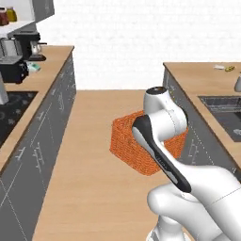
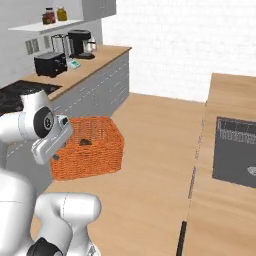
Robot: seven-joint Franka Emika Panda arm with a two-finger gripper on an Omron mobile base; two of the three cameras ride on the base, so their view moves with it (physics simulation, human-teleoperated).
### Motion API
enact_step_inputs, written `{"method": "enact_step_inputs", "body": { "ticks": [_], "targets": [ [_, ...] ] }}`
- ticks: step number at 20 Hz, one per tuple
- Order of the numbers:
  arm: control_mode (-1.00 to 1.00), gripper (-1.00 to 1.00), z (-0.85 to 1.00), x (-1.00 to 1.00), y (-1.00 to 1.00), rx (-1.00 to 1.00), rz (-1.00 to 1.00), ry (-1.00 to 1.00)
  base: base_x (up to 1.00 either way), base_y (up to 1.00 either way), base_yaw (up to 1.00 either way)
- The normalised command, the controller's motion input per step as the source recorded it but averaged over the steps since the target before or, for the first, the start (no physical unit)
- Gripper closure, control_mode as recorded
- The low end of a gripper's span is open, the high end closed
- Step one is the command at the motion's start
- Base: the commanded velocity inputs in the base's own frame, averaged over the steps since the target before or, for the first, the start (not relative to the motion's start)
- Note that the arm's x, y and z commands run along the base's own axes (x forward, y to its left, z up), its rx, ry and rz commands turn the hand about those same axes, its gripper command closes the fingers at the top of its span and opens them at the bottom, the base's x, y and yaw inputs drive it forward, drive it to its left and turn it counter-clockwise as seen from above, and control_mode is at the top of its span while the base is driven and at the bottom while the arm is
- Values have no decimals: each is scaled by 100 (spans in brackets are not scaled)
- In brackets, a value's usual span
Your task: Open the cabinet, pick up the bread from the cabinet and place it in the basket. Then move the basket to the dining counter.
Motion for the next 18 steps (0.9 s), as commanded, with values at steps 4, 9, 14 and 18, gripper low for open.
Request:
{"method": "enact_step_inputs", "body": {
  "ticks": [4,9,14,18],
  "targets": [
    [100,100,0,0,0,0,0,0,37,9,-79],
    [100,100,0,0,0,0,0,0,49,31,-74],
    [100,100,0,0,0,0,0,0,98,87,-43],
    [100,100,0,0,0,0,0,0,100,100,-22]
  ]
}}
